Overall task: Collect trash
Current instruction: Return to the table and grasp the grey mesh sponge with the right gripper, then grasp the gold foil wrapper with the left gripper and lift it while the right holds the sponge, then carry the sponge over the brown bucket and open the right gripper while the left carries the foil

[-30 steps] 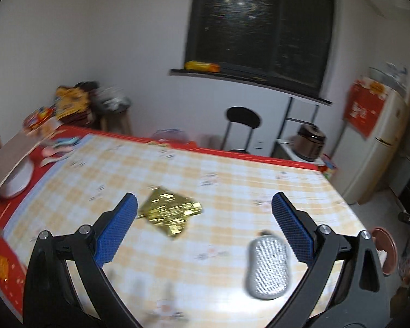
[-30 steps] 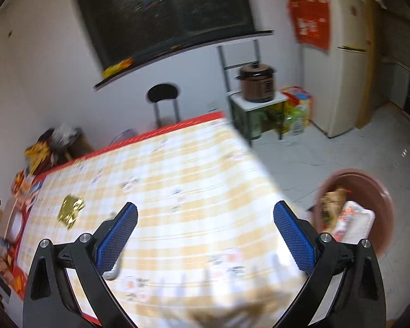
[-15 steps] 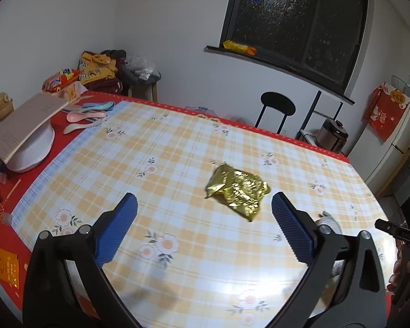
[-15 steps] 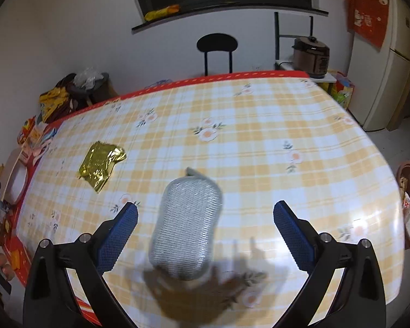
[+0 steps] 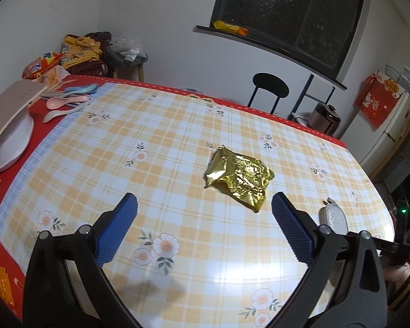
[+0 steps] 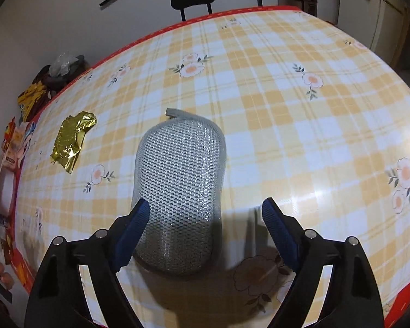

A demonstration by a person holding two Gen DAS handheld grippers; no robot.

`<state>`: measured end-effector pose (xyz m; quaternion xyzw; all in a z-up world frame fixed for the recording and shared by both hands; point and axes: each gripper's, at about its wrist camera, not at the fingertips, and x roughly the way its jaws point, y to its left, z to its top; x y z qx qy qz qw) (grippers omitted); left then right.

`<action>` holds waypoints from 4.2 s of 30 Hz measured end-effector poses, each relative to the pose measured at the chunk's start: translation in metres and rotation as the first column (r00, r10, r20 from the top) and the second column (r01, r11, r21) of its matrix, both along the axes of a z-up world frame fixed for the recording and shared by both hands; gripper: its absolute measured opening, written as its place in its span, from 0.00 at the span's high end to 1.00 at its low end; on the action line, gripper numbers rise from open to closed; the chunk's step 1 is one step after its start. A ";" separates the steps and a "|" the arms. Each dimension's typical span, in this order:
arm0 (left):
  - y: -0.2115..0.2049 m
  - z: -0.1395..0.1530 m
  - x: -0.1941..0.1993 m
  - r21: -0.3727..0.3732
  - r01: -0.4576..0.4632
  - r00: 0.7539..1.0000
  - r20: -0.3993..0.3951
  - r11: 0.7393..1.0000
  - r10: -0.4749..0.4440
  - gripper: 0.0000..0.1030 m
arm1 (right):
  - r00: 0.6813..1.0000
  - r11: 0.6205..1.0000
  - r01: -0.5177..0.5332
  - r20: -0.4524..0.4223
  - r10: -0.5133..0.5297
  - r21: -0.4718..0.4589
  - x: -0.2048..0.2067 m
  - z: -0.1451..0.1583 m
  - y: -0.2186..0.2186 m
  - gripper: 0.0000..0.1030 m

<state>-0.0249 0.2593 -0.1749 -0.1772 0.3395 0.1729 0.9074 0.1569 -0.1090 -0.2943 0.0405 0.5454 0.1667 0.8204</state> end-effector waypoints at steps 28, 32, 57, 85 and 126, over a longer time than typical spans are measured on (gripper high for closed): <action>-0.022 -0.010 0.018 -0.041 0.076 0.997 -0.017 0.996 -0.077 0.06 | 0.981 0.991 -0.133 0.141 0.133 -0.013 -0.003 0.063 0.040 0.87; -0.023 -0.011 0.019 -0.044 0.077 0.997 -0.020 0.996 -0.078 0.06 | 0.977 0.983 -0.179 0.115 0.181 -0.028 -0.013 0.053 0.055 0.87; 0.006 -0.093 0.111 -0.419 -0.002 0.998 -0.063 0.908 -0.027 0.44 | 0.966 0.982 -0.169 0.182 0.181 -0.078 -0.006 0.068 0.045 0.88; 0.012 -0.129 0.164 -0.359 -0.136 0.989 -0.104 0.923 0.105 0.54 | 0.976 0.984 -0.143 0.148 0.157 -0.106 0.014 0.059 0.037 0.88; -0.142 0.043 0.065 0.053 -0.009 0.998 0.068 0.999 0.006 0.65 | 0.935 0.975 -0.214 0.302 0.185 0.063 0.012 0.119 -0.048 0.88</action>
